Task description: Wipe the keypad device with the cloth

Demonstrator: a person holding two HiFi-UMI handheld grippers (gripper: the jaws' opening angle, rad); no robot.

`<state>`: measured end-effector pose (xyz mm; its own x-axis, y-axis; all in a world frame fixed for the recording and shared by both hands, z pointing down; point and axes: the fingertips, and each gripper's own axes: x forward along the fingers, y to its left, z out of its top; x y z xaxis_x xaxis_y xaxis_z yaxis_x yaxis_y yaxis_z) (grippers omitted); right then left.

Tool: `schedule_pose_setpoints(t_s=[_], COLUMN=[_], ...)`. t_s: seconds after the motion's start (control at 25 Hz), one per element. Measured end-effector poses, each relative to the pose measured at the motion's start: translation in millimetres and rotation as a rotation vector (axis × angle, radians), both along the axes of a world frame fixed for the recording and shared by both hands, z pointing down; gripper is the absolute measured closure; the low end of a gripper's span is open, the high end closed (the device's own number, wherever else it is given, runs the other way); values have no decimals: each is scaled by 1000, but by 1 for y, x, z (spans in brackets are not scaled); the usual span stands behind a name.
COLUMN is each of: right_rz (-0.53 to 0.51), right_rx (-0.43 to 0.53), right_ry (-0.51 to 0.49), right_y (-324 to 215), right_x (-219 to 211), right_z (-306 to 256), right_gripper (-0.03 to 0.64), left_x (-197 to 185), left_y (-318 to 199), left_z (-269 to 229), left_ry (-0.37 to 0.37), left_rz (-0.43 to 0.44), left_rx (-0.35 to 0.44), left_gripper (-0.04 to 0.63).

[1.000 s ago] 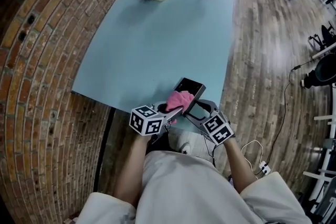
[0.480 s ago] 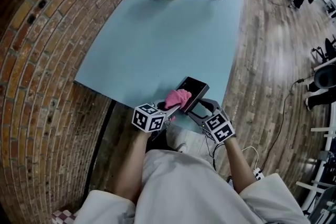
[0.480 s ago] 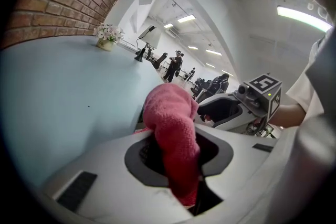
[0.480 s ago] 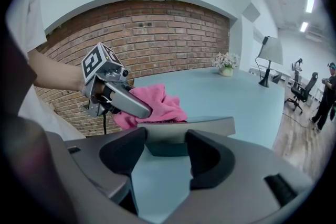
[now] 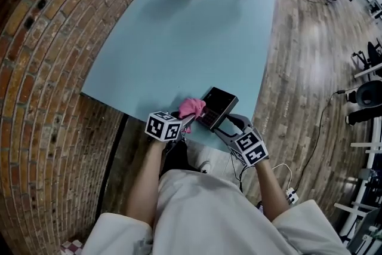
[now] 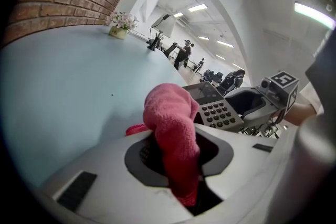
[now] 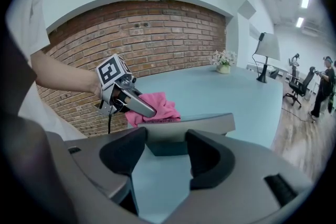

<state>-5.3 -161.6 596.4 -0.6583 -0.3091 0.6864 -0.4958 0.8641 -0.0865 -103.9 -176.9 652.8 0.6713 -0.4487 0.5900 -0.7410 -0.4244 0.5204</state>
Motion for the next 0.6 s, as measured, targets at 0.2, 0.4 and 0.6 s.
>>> schedule_pose_setpoints(t_s=[0.2, 0.4, 0.6], right_rz=[15, 29, 63], right_rx=[-11, -20, -15], right_ry=[-9, -22, -24], right_y=[0, -1, -3], right_x=[1, 2, 3], right_z=[2, 3, 2], right_gripper=[341, 341, 339], left_x=[-7, -12, -24], left_y=[-5, -7, -7], left_z=[10, 16, 10], left_ry=[-6, 8, -35], left_rz=[-15, -33, -66], left_rx=[-39, -50, 65], left_gripper=[463, 463, 463])
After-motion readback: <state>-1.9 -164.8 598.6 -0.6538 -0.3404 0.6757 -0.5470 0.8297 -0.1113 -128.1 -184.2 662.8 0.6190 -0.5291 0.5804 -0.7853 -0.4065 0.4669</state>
